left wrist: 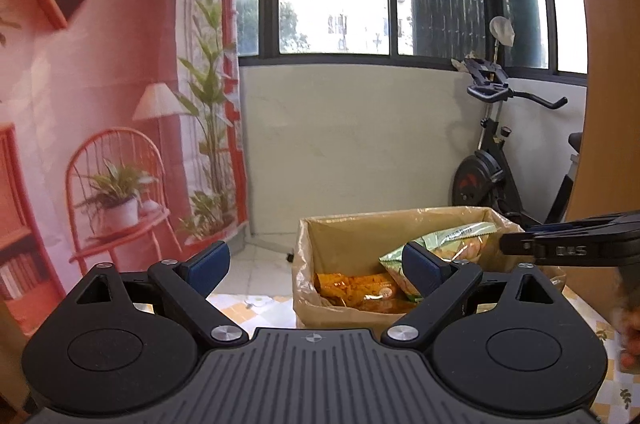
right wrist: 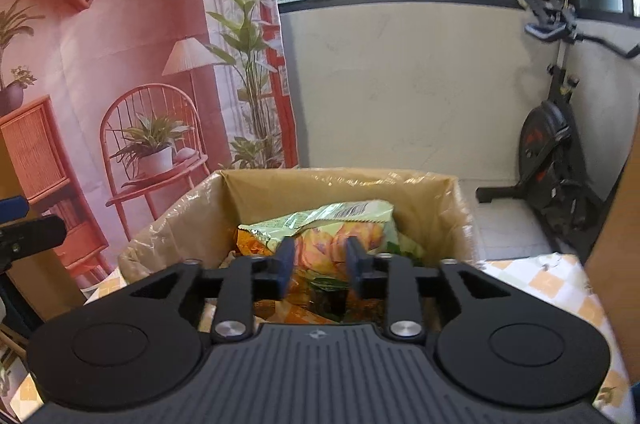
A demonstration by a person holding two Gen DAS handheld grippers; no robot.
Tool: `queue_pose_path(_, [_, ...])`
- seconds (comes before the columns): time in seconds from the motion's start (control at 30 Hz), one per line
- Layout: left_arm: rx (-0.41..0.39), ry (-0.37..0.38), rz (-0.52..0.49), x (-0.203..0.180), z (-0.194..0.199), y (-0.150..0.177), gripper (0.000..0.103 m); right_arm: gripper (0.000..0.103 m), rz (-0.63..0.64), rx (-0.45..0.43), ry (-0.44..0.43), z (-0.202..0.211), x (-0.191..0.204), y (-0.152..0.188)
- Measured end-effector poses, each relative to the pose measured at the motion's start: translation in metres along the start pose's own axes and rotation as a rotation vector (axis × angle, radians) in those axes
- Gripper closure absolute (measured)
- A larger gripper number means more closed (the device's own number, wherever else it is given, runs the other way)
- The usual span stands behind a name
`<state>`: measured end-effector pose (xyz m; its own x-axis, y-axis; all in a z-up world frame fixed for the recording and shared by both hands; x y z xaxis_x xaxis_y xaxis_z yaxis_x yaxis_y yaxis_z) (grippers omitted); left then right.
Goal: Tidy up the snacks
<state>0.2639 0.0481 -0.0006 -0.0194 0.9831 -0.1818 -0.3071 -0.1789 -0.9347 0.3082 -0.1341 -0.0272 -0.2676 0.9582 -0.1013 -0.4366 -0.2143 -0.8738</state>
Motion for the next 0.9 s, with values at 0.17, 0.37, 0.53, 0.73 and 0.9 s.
queue_pose_path(0.17, [-0.03, 0.016, 0.002, -0.006, 0.03, -0.007, 0.008, 0.033, 0.013, -0.032, 0.021, 0.042, 0.002, -0.004])
queue_pose_path(0.37, [-0.076, 0.009, -0.046, -0.015, 0.069, -0.013, 0.008, 0.014, 0.049, -0.057, 0.057, 0.093, 0.012, -0.006])
queue_pose_path(0.53, [-0.092, 0.017, -0.026, -0.014, 0.1, -0.019, 0.008, 0.002, 0.064, -0.084, 0.119, 0.128, 0.026, -0.01])
queue_pose_path(0.73, [-0.126, 0.032, -0.038, -0.017, 0.131, -0.028, 0.008, 0.0, 0.046, -0.135, 0.16, 0.164, 0.036, -0.015])
queue_pose_path(0.9, [-0.152, 0.05, -0.017, -0.015, 0.153, -0.035, 0.008, 0.0, 0.04, -0.182, 0.174, 0.189, 0.041, -0.02])
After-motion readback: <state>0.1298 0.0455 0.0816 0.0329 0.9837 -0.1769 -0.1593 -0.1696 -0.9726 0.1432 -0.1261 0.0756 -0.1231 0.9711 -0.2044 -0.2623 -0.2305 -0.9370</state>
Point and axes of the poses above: each gripper's, at about its wrist camera, not at the fingertips, and z roughly against the way its jaws point, x to its left, y to its underside, the point moved 4 cm from there along -z, roughly the way its jaws point, and after that the axes turned 15 degrees about z, right-handed, at the moved point
